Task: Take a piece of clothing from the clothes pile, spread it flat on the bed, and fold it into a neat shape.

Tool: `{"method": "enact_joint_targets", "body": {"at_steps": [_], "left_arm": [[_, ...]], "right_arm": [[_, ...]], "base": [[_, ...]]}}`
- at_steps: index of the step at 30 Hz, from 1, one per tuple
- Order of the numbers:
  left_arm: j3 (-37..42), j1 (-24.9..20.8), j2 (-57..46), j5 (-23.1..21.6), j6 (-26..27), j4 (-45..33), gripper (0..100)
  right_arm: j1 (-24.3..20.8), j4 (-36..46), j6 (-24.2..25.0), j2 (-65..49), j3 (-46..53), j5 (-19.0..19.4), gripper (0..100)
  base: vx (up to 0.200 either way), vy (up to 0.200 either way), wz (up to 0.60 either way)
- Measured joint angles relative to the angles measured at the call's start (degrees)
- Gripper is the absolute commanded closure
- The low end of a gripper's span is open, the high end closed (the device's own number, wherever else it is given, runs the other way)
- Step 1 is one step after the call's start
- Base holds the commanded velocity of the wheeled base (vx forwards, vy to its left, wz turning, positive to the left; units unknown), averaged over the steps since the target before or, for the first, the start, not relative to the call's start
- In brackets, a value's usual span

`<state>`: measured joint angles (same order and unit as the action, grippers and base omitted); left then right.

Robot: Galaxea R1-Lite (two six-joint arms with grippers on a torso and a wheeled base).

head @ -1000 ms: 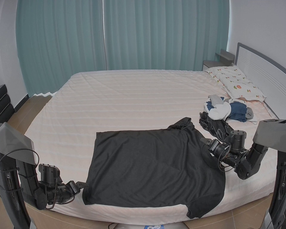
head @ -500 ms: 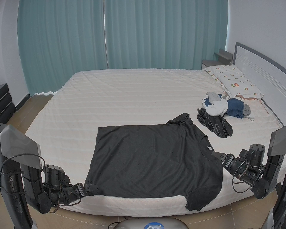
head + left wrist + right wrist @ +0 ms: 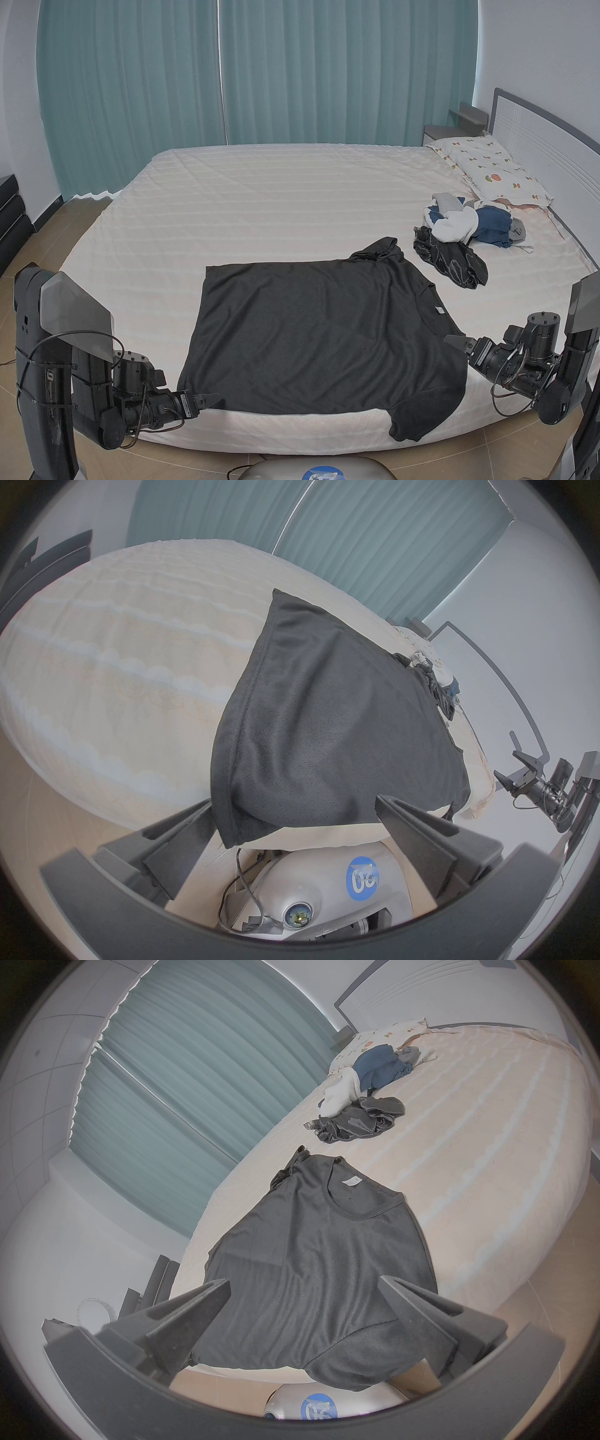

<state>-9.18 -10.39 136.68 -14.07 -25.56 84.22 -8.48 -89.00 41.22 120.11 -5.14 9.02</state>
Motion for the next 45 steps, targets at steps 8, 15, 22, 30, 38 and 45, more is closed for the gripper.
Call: {"method": "enact_joint_targets", "body": {"at_steps": [8, 15, 22, 30, 38, 45], "left_arm": [[-0.2, 0.3, 0.7, 0.3, 0.0, 0.1, 0], [-1.0, 0.7, 0.9, 2.0, -0.6, 0.1, 0], [-0.9, 0.5, 0.9, 2.1, -1.3, 0.1, 100], [1.5, 0.4, -0.5, 2.1, -4.5, 0.6, 100], [2.4, 0.5, -2.1, 2.1, -7.5, 0.7, 100], [2.5, 0.5, -2.5, 1.7, -9.0, 0.7, 100]], "right_arm": [[0.2, 0.0, -0.4, 0.3, 0.1, 0.0, 0], [0.6, 0.0, -0.8, 1.1, 0.7, 0.3, 0], [0.7, 0.0, -4.1, 2.6, 1.7, 0.5, 0], [5.2, 0.0, -10.5, 7.7, 3.3, 4.7, 0], [8.8, 0.0, -16.1, 14.2, 2.3, 6.5, 0], [9.4, 0.0, -16.4, 17.5, -1.4, 6.6, 0]], "base": [[0.0, 0.0, 0.0], [0.0, 0.0, 0.0], [0.0, 0.0, 0.0], [0.0, 0.0, 0.0], [0.0, 0.0, 0.0], [0.0, 0.0, 0.0]]}}
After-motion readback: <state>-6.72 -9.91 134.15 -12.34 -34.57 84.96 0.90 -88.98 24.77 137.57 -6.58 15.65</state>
